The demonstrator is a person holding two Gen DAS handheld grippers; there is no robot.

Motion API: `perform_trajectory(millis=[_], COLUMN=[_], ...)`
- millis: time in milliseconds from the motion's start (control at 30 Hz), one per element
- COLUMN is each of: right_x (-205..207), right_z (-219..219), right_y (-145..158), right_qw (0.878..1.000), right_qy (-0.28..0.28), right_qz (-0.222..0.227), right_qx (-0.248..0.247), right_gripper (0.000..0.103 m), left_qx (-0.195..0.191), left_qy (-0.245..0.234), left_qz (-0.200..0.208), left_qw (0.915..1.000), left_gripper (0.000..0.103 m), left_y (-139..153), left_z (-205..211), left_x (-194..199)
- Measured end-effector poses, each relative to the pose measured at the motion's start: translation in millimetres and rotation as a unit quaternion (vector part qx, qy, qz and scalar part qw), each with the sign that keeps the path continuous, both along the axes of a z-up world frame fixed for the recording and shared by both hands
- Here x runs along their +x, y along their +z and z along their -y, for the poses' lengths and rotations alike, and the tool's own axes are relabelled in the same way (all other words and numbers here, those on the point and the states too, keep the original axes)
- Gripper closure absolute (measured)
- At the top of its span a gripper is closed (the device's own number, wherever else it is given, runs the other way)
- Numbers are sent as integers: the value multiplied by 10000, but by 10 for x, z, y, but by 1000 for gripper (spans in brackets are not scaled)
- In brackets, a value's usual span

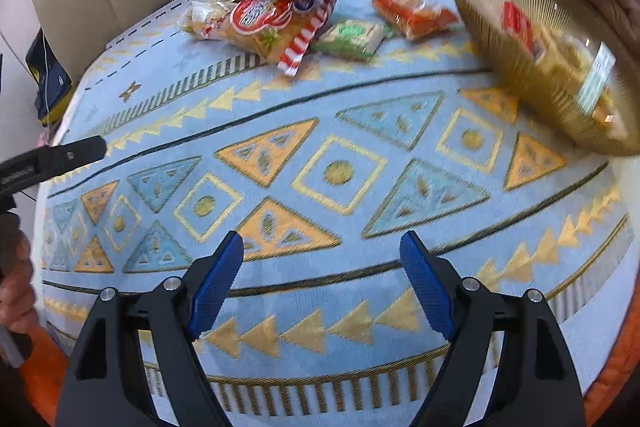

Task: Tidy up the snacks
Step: 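Move both open tools back toward the snack pile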

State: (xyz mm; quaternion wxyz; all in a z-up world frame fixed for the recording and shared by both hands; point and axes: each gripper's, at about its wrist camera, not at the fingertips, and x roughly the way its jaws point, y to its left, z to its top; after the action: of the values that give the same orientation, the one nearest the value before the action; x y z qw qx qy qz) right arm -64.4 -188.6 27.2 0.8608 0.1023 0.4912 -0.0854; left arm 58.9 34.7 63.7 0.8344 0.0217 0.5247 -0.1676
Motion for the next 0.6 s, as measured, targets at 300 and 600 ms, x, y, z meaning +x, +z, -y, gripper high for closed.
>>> perform_trajectory(millis=[300, 600], right_x=[292, 1168], right_z=[380, 339], right_y=[280, 284], right_qw=[9989, 9807], right_qy=[0, 1138], right_qz=[87, -370], right_qx=[-459, -1548], right_gripper=[25, 33], left_qx=[-413, -21], left_qy=[-416, -856], left_qz=[327, 393], left_qw=[9977, 9956], left_gripper=[9, 9], left_y=[659, 482], left_z=[215, 593], left_x=[466, 1341])
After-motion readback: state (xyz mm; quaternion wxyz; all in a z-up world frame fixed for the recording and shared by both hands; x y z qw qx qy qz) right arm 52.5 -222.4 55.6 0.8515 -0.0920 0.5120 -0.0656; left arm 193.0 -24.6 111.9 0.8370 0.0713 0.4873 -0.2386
